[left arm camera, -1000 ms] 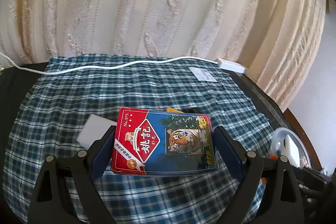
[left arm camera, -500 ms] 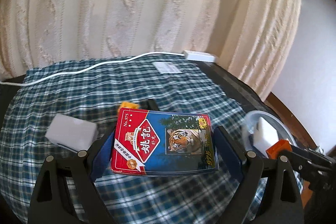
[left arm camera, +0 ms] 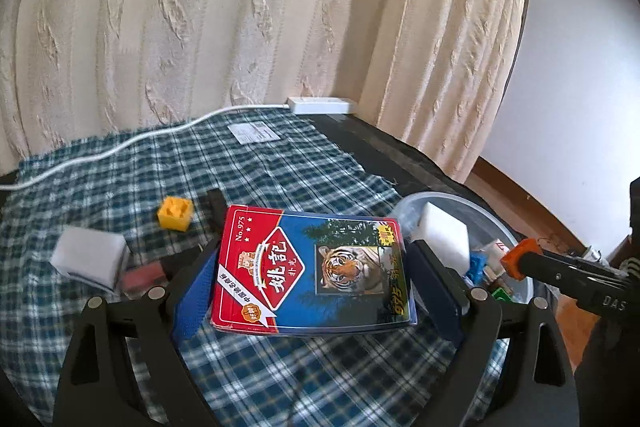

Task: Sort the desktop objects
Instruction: 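Carry the orange block with the right tool to the bowl while the left tool carries the card box, then lower the card box into the bowl and open the left tool while the right tool releases the orange block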

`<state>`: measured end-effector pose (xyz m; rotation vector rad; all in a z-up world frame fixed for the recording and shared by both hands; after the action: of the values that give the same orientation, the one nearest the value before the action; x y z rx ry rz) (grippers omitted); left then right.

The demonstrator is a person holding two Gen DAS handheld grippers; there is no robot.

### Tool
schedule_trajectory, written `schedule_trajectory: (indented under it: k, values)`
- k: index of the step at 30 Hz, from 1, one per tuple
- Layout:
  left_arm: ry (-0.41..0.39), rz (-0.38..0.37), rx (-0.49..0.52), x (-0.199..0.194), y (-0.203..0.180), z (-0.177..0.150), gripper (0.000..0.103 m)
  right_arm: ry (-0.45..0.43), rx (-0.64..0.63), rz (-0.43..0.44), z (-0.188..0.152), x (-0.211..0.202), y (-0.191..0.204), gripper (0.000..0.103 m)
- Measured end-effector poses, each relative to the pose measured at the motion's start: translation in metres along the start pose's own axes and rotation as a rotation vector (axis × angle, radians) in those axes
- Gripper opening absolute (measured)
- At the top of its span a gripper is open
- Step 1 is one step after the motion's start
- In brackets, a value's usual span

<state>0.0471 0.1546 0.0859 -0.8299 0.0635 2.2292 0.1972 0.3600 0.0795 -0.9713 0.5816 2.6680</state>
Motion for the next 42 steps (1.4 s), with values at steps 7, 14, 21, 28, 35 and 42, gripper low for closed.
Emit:
schedule_trajectory:
  k: [7,14,21,28,35,42]
  values:
    - [0.039,-0.034,-0.002,0.002,-0.017,-0.009,0.093,0.032,0.043,-0.028,-0.009,0.001,-0.026,0.041]
    - [0.05,-0.058,0.033,0.001,-0.041,-0.01,0.093,0.071,0.094,-0.023,-0.015,0.011,-0.047,0.041]
    - [0.073,-0.073,0.052,0.007,-0.062,-0.015,0.093,0.074,0.11,-0.017,-0.012,0.025,-0.057,0.041]
    - [0.096,-0.088,0.069,0.016,-0.084,-0.018,0.093,0.07,0.113,-0.026,-0.006,0.038,-0.069,0.041]
    - [0.125,-0.104,0.102,0.028,-0.108,-0.021,0.093,0.049,0.114,-0.009,0.0,0.037,-0.077,0.042]
    - [0.148,-0.118,0.125,0.039,-0.127,-0.024,0.093,0.044,0.123,0.004,0.004,0.04,-0.089,0.042]
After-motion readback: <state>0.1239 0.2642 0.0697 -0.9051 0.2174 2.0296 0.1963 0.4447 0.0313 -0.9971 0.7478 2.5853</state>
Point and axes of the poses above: each gripper's, at about its wrist camera, not at the fingertips, and x roughly the way its jaws point, y to its left, z to its top, the point moved 1 cm from there along x, roughly the way its jaws point, and after that the axes turned 1 degree about y, right-handed, at the moved point
